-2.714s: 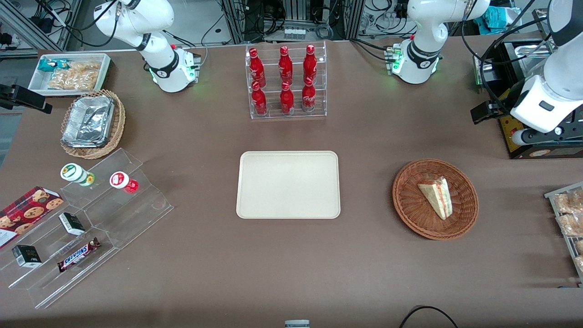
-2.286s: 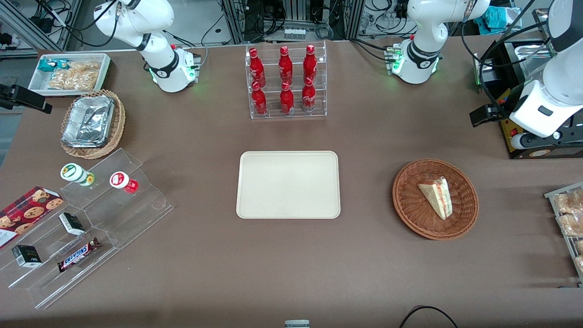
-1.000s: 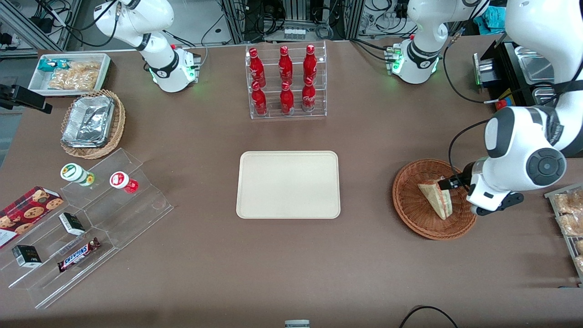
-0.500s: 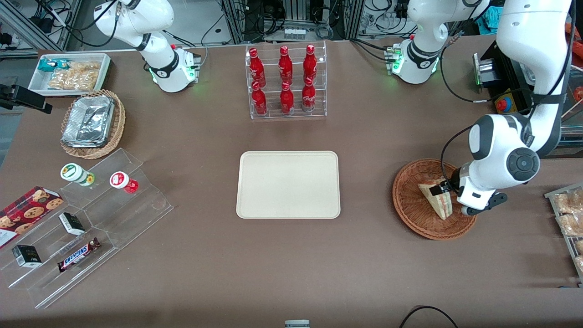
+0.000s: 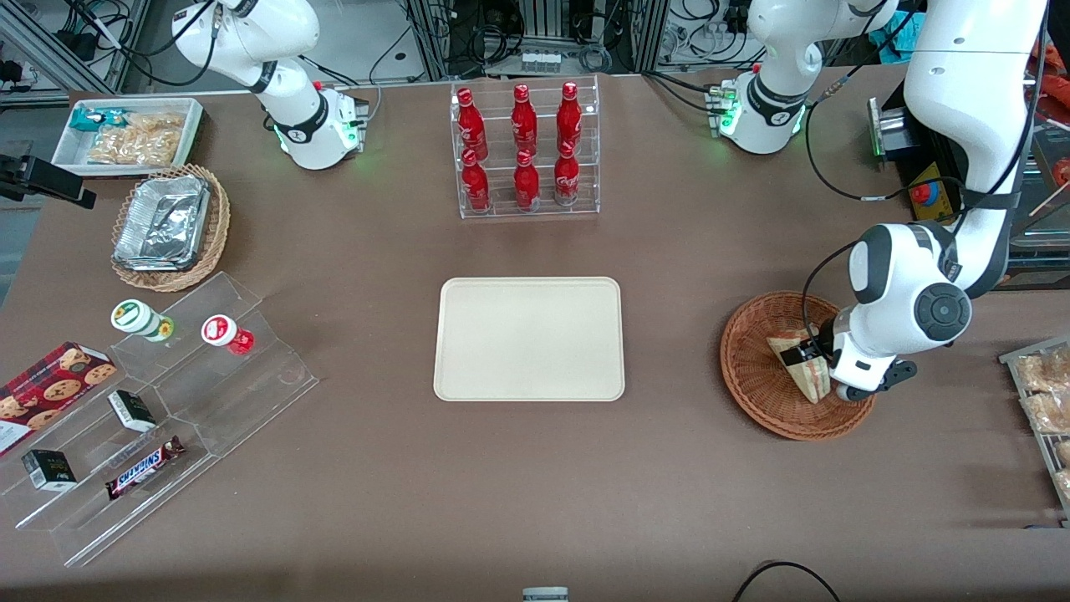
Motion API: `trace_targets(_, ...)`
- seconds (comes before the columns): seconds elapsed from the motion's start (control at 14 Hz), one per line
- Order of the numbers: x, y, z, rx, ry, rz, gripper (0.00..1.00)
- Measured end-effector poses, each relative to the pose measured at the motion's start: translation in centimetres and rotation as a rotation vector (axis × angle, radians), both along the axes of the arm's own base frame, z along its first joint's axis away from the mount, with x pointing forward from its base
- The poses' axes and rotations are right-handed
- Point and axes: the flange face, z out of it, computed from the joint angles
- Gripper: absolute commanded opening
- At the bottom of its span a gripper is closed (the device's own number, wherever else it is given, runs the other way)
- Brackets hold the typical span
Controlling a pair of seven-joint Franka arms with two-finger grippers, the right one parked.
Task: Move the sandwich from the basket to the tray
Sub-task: 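Lower the left gripper around the wrapped sandwich and close it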
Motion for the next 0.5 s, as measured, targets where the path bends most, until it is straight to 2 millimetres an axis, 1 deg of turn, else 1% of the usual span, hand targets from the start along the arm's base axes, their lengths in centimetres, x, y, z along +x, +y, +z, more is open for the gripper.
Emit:
trace_targets(0.21,-0.2,0.0,-1.3,-0.002,0.019,0.001,0.33)
trace_targets(0.29,-0.2,0.0,-1.5,-0.003,0.022,0.001,0.24)
trace_targets(0.36,-0.2,0.0,-1.5,-0.003,0.02,0.001,0.18)
trace_targets(0.5,0.2,-0.1,-0.9,-0.003,0.006,0.002,0.15)
